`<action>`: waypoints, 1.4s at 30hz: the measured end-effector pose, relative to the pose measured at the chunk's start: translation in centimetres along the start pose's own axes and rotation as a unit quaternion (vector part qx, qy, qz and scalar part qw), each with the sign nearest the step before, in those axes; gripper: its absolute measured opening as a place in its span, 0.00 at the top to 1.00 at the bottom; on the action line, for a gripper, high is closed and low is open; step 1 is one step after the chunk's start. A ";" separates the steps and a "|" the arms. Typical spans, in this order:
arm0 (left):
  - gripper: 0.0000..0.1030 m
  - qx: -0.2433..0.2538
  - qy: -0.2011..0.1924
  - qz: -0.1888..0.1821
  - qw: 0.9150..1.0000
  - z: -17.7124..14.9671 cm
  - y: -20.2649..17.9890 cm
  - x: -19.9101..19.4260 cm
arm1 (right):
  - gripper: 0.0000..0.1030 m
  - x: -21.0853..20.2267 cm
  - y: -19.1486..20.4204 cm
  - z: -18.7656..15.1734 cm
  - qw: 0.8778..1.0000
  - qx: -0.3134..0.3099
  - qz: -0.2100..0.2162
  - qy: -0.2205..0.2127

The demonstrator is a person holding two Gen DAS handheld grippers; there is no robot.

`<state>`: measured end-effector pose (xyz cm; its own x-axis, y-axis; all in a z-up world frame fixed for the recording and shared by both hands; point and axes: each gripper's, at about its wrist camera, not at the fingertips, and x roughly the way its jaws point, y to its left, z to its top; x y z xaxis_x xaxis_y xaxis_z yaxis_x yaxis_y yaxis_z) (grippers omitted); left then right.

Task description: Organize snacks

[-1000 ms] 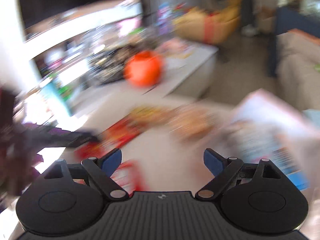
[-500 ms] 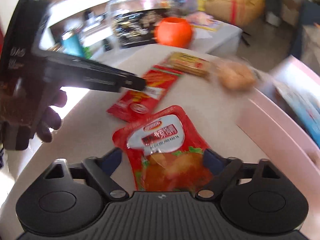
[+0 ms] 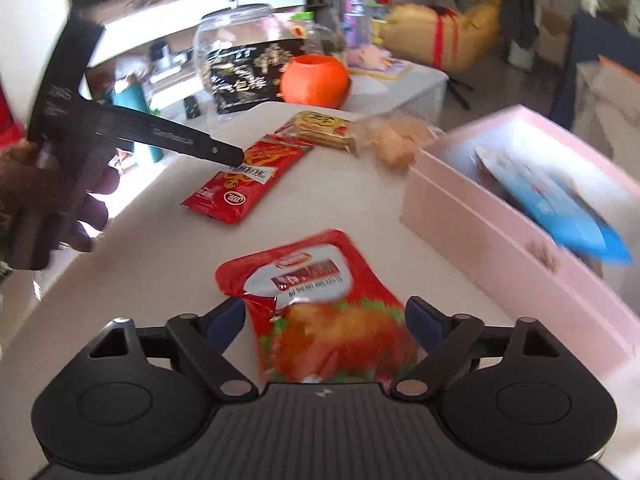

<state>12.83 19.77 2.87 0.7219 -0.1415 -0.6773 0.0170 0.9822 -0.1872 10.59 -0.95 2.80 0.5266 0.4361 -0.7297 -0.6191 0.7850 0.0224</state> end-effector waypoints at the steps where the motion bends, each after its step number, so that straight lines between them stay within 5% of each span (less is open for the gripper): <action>1: 0.75 0.000 0.000 -0.005 1.000 -0.2 -0.1 -0.4 | 0.13 0.8 0.1 0.3 1.000 -0.004 -0.008 0.005; 5: 0.75 0.010 0.001 -0.031 0.999 -0.5 -0.7 -1.6 | 0.08 2.8 0.0 1.2 0.998 0.057 -0.023 0.015; 9: 0.75 0.019 0.002 -0.019 1.000 -0.2 -1.2 -1.0 | 0.05 3.1 0.6 0.9 0.997 0.074 -0.029 0.003; 13: 0.75 -0.028 -0.008 0.010 1.000 0.5 -0.4 0.4 | 0.19 2.0 0.7 -0.2 0.995 0.075 -0.068 -0.003; 16: 0.75 -0.042 -0.012 0.017 0.999 1.4 -0.3 1.6 | 0.19 0.4 -0.3 -1.7 0.990 0.103 -0.096 -0.012; 22: 0.71 0.008 -0.005 0.048 0.999 2.6 -3.0 4.7 | 0.19 -2.4 -2.9 -5.2 0.975 0.164 -0.147 -0.025; 30: 0.71 0.087 0.015 -0.004 0.996 1.4 -7.6 4.7 | 0.12 -2.8 -3.4 -6.9 0.970 0.167 -0.173 -0.040; 42: 0.70 0.146 0.025 -0.007 0.989 0.5 -10.5 4.3 | 0.08 -2.8 -3.5 -7.0 0.968 0.174 -0.175 -0.040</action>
<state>16.09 8.92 2.31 0.6846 -0.1544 -0.7123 0.2310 0.9729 0.0111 7.22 -7.99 -0.04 0.7211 0.1377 -0.6790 -0.1682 0.9855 0.0212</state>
